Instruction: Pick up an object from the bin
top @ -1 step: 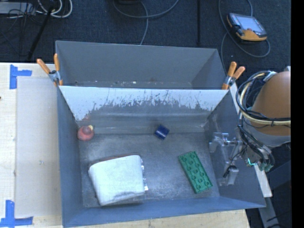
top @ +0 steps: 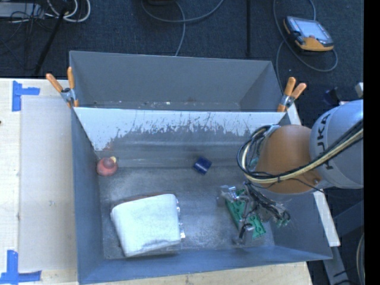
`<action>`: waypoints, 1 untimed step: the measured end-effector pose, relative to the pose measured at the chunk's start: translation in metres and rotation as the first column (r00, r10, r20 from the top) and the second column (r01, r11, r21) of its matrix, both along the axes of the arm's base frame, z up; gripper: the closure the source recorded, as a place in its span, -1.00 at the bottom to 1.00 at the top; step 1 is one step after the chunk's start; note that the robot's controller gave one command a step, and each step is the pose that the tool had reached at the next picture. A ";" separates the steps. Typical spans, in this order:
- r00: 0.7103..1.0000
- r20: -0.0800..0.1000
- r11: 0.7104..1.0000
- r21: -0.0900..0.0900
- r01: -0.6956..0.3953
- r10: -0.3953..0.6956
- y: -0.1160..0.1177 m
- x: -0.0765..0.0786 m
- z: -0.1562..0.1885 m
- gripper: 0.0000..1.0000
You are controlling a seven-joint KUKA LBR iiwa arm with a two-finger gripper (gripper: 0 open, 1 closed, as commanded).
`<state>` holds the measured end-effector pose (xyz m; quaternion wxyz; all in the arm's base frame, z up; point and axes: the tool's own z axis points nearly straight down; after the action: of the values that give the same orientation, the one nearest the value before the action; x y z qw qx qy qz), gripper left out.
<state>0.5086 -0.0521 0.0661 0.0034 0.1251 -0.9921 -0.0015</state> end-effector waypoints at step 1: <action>1.000 0.007 1.000 -0.004 -0.003 0.003 -0.087 -0.017 0.012 -1.00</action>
Offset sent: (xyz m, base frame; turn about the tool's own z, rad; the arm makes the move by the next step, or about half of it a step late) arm -0.0156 -0.0822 0.0121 -0.0107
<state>0.4920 -0.1388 0.0778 0.0001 0.1264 -0.9920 0.0012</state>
